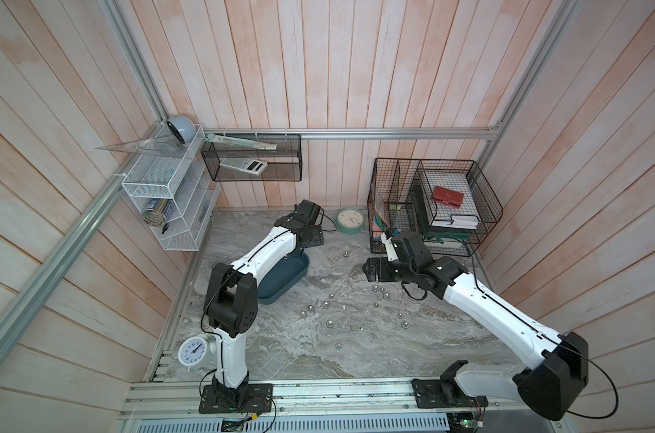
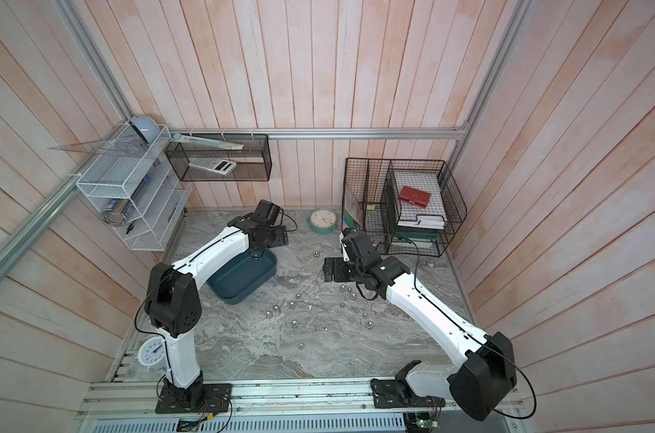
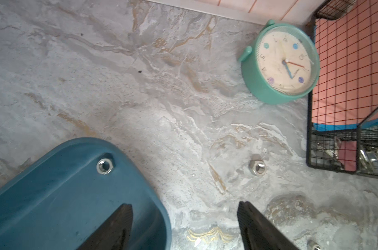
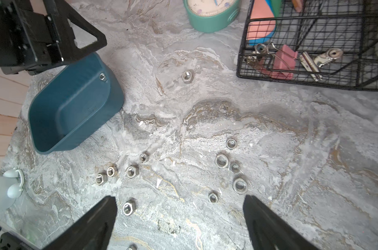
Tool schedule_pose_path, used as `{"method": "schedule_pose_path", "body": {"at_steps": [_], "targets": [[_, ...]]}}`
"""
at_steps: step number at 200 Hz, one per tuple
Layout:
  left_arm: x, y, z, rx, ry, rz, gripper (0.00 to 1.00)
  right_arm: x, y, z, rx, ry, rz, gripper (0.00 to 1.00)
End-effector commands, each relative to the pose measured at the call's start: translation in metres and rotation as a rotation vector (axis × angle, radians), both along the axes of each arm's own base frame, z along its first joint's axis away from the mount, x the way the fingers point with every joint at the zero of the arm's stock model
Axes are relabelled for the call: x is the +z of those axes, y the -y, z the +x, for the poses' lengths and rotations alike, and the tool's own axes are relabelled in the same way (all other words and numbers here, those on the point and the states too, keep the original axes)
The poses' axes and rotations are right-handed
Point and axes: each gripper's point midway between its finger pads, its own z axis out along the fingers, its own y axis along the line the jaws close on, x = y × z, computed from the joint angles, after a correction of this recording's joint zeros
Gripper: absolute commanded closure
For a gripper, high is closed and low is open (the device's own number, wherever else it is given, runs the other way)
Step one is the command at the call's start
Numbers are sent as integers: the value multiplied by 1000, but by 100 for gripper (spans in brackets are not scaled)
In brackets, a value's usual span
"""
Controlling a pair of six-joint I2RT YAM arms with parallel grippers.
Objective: Put the nuts on the desktop into the storage box
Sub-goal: Pick up the nut from the center of the board.
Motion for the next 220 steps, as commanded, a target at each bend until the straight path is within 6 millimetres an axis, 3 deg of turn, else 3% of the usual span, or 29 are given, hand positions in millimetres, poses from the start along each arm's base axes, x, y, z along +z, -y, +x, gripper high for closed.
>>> {"method": "schedule_pose_path", "body": {"at_steps": [1,114,220], "targets": [[-15,17,3,-53,-37,28,18,-2,17,-5,-57,-3,-22,2],[-46,105,26,-249,12,90,21,-2,52,-19,-155,-16,-42,2],[-89,129,24,-295,-30,102,27,-1,58,-25,-170,-29,-47,2]]}}
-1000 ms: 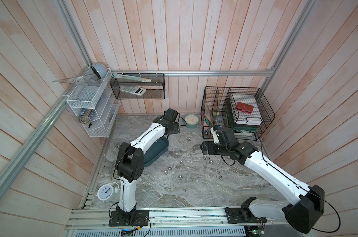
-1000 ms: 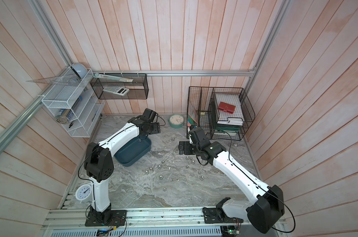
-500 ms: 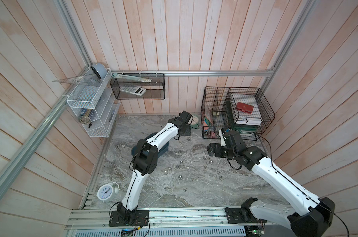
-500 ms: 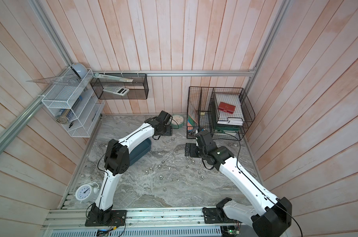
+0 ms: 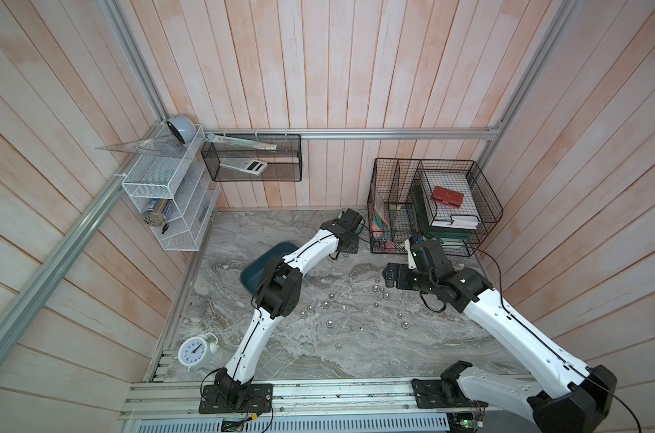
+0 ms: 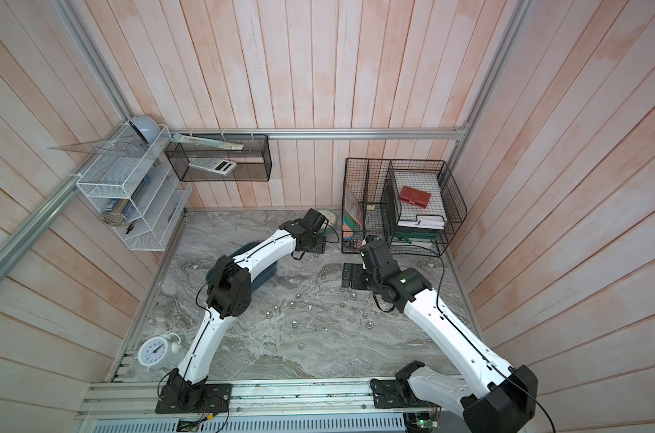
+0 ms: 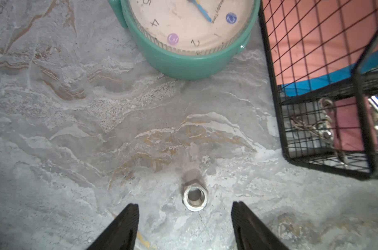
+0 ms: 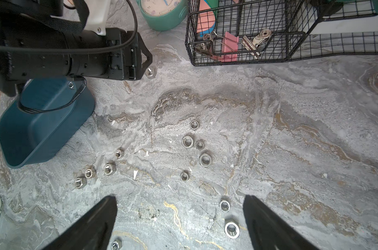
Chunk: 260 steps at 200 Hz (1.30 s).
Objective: Put the nuts on the desktop into the storage box
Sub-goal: Pick up the nut from the center of the board.
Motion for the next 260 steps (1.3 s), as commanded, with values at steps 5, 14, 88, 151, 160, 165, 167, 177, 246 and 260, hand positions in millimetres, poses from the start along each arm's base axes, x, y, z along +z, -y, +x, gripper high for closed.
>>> {"method": "schedule_pose_path", "body": {"at_steps": [5,14,88,151,160,165,167,177,246,260], "targets": [[-9,8,1,-27,-7,-3,27,-2,7,-4,-20,-12,-10,2],[-15,8,1,-33,-16,0,29,-3,6,-5,-20,-15,-9,2],[-37,17,-3,-79,-48,14,39,-5,4,-5,-13,-26,0,2],[-49,13,-7,-83,-65,51,57,-6,4,-5,-15,-26,0,2],[-50,13,-7,-84,-66,54,60,-6,4,-5,-15,-27,2,2],[-48,13,-7,-84,-65,54,62,-7,3,-5,-15,-28,2,2],[-48,13,-7,-84,-65,54,63,-7,3,-4,-15,-27,2,2],[-48,13,-7,-84,-64,56,65,-7,3,-4,-15,-27,3,2],[-32,11,-5,-73,-40,50,79,-7,1,-2,-11,-23,11,2],[-24,9,-5,-69,-26,49,79,-7,-1,-1,-6,-21,17,2]]}}
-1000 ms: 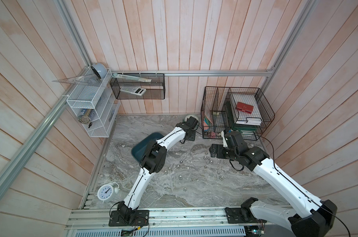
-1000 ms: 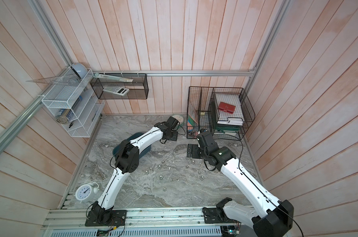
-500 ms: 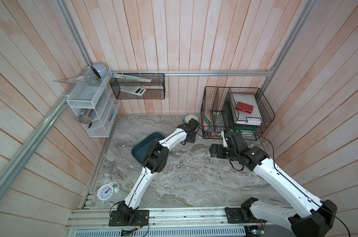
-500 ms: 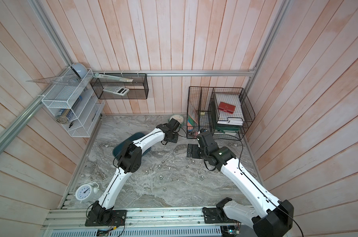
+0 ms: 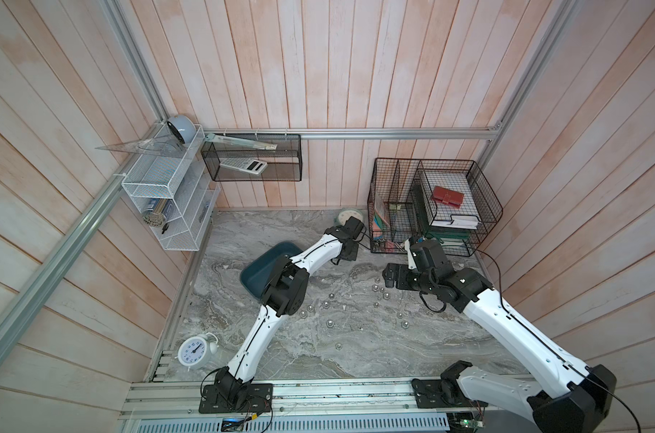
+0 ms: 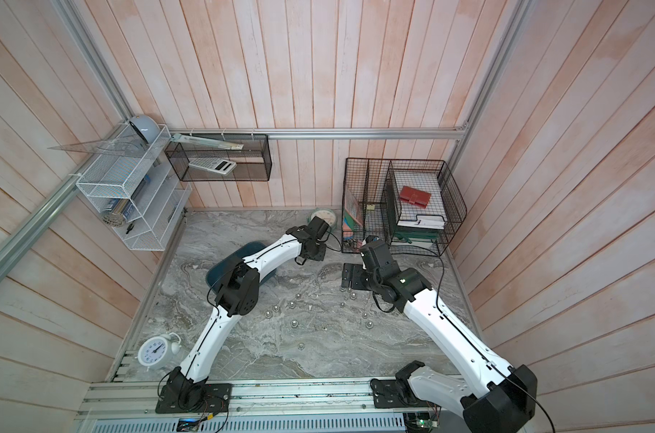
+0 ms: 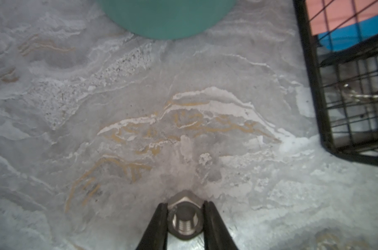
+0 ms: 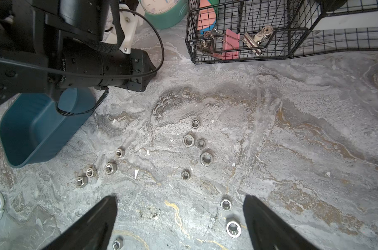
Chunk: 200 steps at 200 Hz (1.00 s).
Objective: Put the nuts on the desktop into the storage box
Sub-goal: Pick up the nut from the center of the board, then place the nut in the storage box.
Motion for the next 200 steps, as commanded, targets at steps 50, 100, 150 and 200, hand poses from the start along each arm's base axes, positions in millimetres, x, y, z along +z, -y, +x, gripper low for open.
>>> {"method": "schedule_pose_path", "body": {"at_steps": [50,100,150,200], "targets": [[61,-15,3,51,88,-48,79,0,-11,7,29,9,42,2],[108,-61,-6,151,133,-110,79,7,-38,21,105,31,109,2],[135,-128,-27,291,163,-124,79,8,-76,38,210,31,134,2],[125,-195,-53,421,138,-95,79,5,-120,49,312,16,159,2]]}}
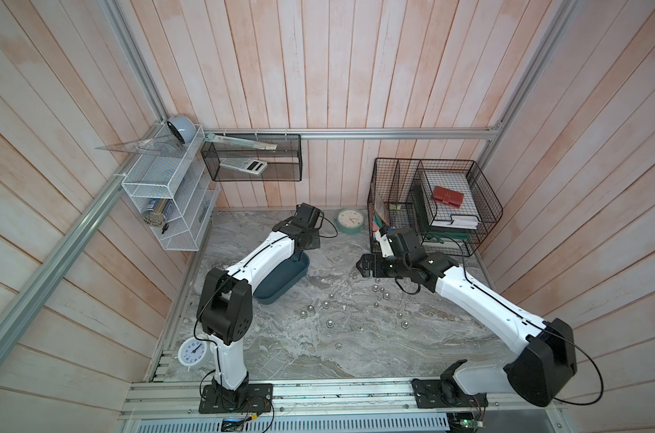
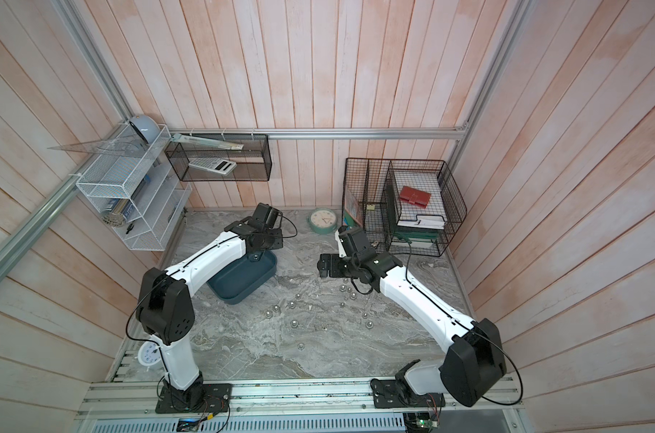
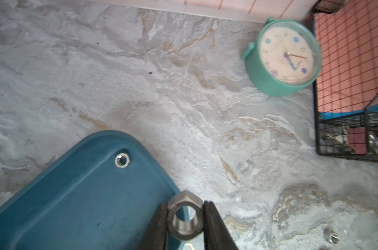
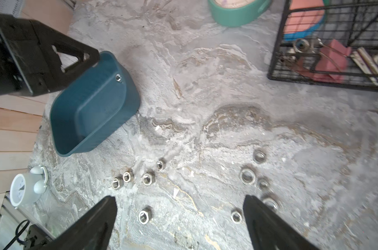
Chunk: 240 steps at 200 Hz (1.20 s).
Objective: Put the nuts on the desktop into the storage box
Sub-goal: Place the nut in the storage box.
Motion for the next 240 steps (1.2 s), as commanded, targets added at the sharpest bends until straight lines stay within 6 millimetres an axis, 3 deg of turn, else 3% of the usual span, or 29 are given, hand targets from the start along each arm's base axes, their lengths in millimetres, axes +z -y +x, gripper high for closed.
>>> {"method": "schedule_pose_path", "body": {"at_steps": [1,34,73,148,240], "targets": [[1,-27,-7,74,13,2,79,13,-24,7,70,35,43,2],[-16,-61,-19,143,-23,-2,79,14,-45,13,109,32,72,2],[-43,-85,-22,197,-69,-21,79,18,-62,16,146,33,97,2],[-87,-93,-4,189,-149,31,79,15,-60,17,128,21,71,2],[-111,-89,16,180,-179,37,78,14,-53,15,110,20,47,2]]}}
